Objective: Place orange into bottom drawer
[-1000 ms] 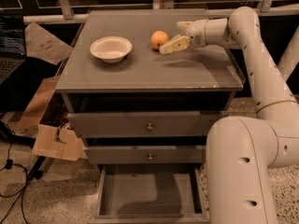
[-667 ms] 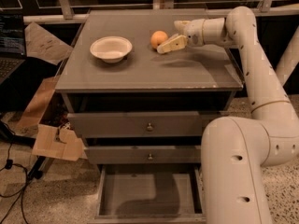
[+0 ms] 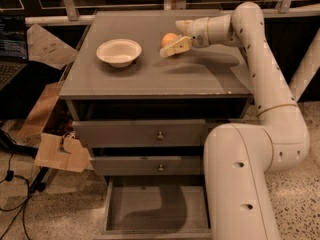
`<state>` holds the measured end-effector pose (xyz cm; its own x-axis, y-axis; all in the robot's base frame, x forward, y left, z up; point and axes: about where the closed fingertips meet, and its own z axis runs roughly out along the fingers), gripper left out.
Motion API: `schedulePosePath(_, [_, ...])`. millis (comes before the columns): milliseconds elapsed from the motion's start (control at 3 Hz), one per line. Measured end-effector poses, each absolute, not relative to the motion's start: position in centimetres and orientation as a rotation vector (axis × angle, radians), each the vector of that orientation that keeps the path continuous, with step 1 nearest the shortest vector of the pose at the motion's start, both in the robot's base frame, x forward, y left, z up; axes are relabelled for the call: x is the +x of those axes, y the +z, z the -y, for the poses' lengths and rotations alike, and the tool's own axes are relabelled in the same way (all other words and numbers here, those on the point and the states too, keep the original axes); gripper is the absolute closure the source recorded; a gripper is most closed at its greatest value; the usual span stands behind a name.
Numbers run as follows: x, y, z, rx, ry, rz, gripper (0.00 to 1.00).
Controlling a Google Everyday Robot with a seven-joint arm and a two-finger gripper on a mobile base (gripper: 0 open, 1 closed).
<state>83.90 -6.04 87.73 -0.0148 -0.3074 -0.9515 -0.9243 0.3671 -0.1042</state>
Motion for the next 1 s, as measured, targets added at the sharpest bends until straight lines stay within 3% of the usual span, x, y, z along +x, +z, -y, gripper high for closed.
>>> schedulePosePath(667, [84.0, 84.6, 6.7, -1.138, 0.743, -1.653, 0.0])
schedulePosePath(1000, [84.0, 84.5, 6.6, -1.137, 0.744, -1.655, 0.19])
